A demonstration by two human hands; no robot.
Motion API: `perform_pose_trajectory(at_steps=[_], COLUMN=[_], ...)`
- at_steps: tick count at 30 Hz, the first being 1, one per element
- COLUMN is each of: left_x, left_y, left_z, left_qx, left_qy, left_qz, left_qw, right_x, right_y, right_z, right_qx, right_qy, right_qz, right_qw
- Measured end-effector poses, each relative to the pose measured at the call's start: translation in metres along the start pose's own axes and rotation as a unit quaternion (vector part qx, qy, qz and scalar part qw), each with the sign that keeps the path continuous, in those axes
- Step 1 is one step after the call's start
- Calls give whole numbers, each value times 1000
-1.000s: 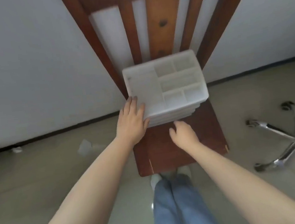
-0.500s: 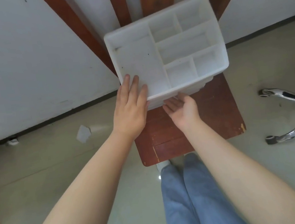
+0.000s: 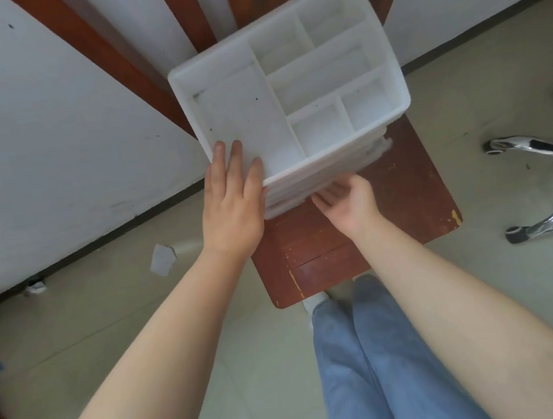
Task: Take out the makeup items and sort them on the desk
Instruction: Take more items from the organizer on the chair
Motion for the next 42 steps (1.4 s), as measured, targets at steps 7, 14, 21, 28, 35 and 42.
perform_pose_trajectory(at_steps=[7,14,21,28,35,42], left_x=[-1,-9,-25,-42,-38,-39], left_y=[1,24,76,71,66,64], left_z=[1,5,5,-1,-9,-9], left_qx=[5,0,152,361,367,372], left_qy=[-12,-35,49,164,146,140], left_qz=[5,-19,154,457,441,446], left_qw=[1000,999,975,796,806,802], right_x=[-16,5,46,22,8,6], right_y=[29,50,56,1,-5,-8], right_z=[73,74,33,4,-1,-13], right_qx=[-27,51,245,321,313,326], right_qy=[53,331,778,896,914,910], right_qz=[-38,-71,224,221,237,250], right_qw=[998,939,533,212,105,49])
Point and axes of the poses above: each hand's wrist, its own y-axis away from the middle knuckle, its own z-axis out of the back of the hand, x = y × z, the point moved 1 cm from there along -y, towards the middle knuckle, and after that the axes turned 14 degrees about z, right-handed, at the moved point
